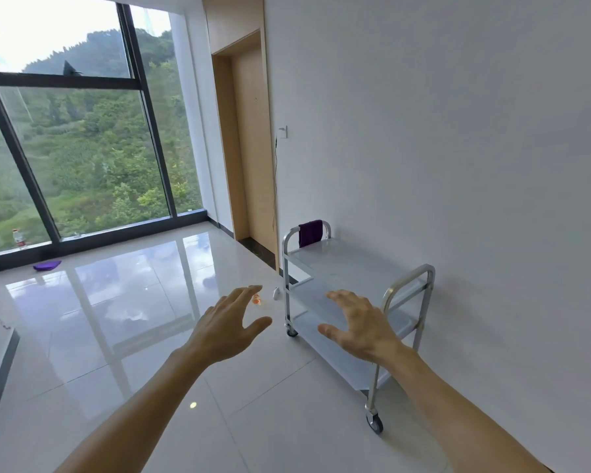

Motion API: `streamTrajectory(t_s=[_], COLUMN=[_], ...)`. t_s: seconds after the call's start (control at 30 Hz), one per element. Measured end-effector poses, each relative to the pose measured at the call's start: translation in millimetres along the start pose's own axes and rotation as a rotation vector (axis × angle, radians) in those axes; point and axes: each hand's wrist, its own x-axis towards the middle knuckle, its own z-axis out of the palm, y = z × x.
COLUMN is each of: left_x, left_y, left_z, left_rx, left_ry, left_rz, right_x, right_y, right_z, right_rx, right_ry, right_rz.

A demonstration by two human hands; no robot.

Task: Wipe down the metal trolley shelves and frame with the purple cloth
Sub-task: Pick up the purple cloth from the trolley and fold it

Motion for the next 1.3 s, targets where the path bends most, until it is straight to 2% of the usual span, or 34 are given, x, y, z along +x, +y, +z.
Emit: streamTrajectory(t_s=[0.3,0.53,0.9,1.3], left_x=[125.0,240.6,484.7,697.3], left_y=[-26.7,-76.1,-167.9,-201.5], left_z=[44.7,87.7,106.9,176.6], left_rx=[-0.029,-0.069,-0.105,-0.111], left_ry=[-0.029,-0.041,-0.074,-0.104], left_rz=[-0.033,-0.023,0.090,0.188], right_x=[135.2,244.8,451.6,627.3], right_y=[63.3,102.0,143.0,241.3], right_z=[26.5,62.9,95.5,119.3], right_rx=[0.019,0.005,0.027,0.048], right_ry=[-0.053,-0.084,-0.058,-0.033], right_rz=[-0.012,0.025,0.170,0.243])
